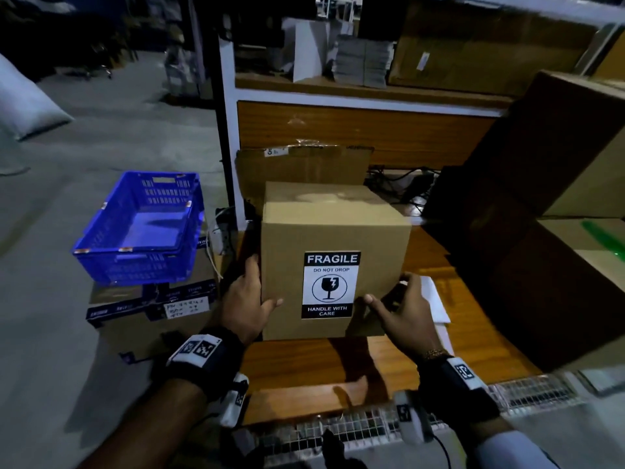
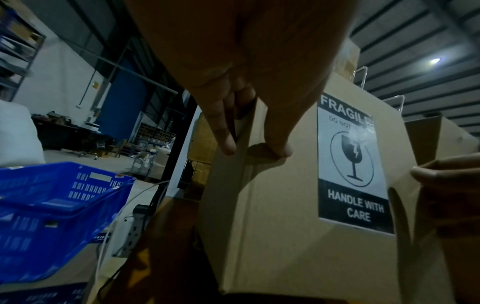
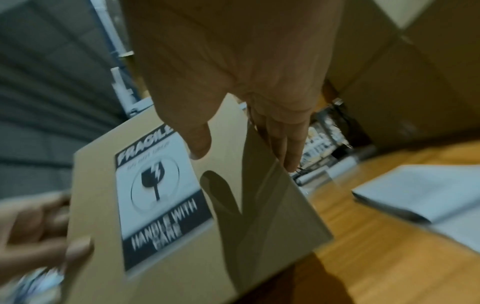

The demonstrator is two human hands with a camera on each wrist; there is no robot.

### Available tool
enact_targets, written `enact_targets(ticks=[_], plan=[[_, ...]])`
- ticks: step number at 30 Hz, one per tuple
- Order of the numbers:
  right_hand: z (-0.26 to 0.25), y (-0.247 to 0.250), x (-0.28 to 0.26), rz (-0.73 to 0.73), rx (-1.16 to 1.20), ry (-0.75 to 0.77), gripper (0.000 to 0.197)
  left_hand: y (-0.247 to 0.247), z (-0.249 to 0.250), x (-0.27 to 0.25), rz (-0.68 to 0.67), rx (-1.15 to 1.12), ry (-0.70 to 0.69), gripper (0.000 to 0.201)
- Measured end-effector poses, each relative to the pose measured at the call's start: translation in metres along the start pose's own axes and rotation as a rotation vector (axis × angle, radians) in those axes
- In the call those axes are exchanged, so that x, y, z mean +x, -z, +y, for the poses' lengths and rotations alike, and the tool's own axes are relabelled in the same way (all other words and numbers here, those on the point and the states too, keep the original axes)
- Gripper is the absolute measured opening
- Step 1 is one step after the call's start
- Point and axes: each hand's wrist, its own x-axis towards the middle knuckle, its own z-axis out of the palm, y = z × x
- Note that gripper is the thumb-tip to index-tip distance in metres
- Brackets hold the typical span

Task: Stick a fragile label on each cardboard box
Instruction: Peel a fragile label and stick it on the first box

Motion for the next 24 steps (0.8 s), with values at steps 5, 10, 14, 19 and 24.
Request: enact_targets(ticks=[5, 10, 14, 19, 24], plan=[[0.012, -0.007, -0.002, -0.029, -0.004, -0.013, 0.035, -0.007, -0.007, -0.003, -0.024, 0.007, 0.075, 0.065], [-0.001, -0.003, -0.013, 0.028, 0.068, 0.040, 0.071, -0.004, -0.018, -0.011, -0.042, -0.026, 0.059, 0.057], [-0.014, 0.003, -0.012, 0.133, 0.057, 0.165, 0.095, 0.002, -0.016, -0.020, 0.149, -0.024, -0.075, 0.078], [-0.012, 0.004, -0.005, 0.083, -0.057, 0.220, 0.085, 0.012, -0.007, -0.016, 0.210, 0.116, -0.276, 0.066], [-0.014, 0.005, 0.008, 0.061, -0.058, 0.176, 0.106, 0.016, -0.008, -0.008, 0.268, 0.133, -0.255, 0.060]])
